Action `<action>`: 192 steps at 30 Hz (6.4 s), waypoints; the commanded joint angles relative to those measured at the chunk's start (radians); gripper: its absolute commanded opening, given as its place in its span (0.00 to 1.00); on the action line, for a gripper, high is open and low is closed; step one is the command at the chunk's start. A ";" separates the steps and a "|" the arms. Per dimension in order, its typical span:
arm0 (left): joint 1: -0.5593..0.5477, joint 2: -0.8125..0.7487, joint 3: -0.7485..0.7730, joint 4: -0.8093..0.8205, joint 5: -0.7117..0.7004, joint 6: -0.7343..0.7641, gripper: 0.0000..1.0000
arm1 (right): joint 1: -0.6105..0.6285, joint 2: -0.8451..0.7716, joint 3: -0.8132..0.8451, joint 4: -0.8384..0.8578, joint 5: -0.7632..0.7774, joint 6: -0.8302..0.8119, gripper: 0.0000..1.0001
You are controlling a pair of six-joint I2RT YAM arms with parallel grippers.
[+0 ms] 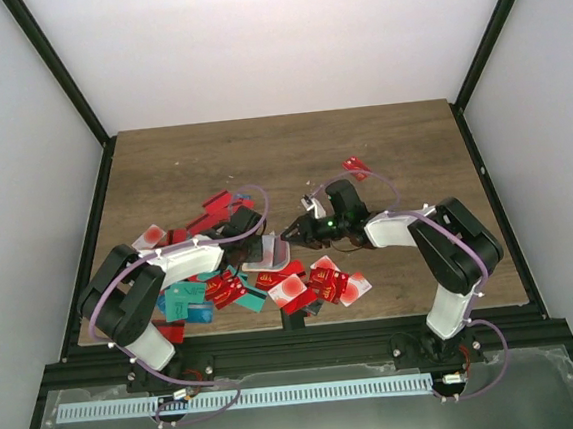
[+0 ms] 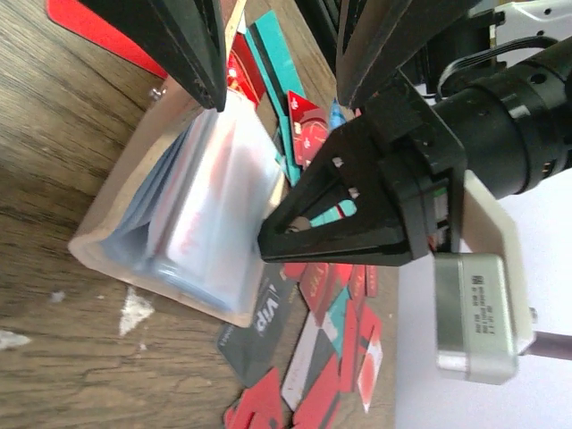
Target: Put the credit cards into the card holder
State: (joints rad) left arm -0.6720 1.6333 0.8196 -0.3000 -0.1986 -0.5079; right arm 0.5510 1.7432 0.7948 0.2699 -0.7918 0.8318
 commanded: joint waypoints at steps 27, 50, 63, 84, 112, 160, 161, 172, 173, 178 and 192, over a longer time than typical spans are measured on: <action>0.078 -0.107 -0.179 0.251 0.315 -0.129 0.04 | 0.080 0.240 0.149 0.129 -0.031 0.057 0.33; 0.066 -0.087 -0.181 0.335 0.495 -0.055 0.08 | 0.093 0.256 0.185 0.079 -0.023 -0.022 0.31; 0.054 -0.032 -0.181 0.320 0.418 -0.109 0.08 | 0.029 0.024 0.148 -0.079 0.005 -0.205 0.30; 0.046 -0.057 -0.104 0.272 0.490 -0.155 0.17 | 0.083 0.132 0.037 -0.016 0.110 -0.225 0.18; 0.127 0.164 0.197 0.060 0.454 0.040 0.18 | 0.083 0.076 0.089 -0.088 0.110 -0.306 0.16; 0.131 0.163 0.122 0.110 0.452 0.017 0.06 | 0.138 0.105 0.147 -0.151 0.150 -0.277 0.28; 0.131 0.162 0.122 0.110 0.452 0.017 0.06 | 0.138 0.100 0.143 -0.152 0.158 -0.277 0.29; 0.130 0.159 0.115 0.112 0.449 0.016 0.05 | 0.139 0.068 0.115 -0.171 0.196 -0.255 0.31; 0.131 0.158 0.114 0.111 0.449 0.016 0.05 | 0.137 0.070 0.115 -0.169 0.196 -0.252 0.31; 0.131 0.161 0.115 0.116 0.453 0.016 0.05 | 0.138 0.091 0.112 -0.142 0.166 -0.232 0.29; 0.131 0.166 0.111 0.117 0.457 0.017 0.05 | 0.139 0.135 0.142 -0.125 0.139 -0.218 0.21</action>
State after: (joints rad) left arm -0.5411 1.7943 0.9531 -0.1574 0.2394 -0.4934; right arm 0.6815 1.8603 0.9138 0.1356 -0.6388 0.6106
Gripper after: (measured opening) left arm 0.055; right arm 0.207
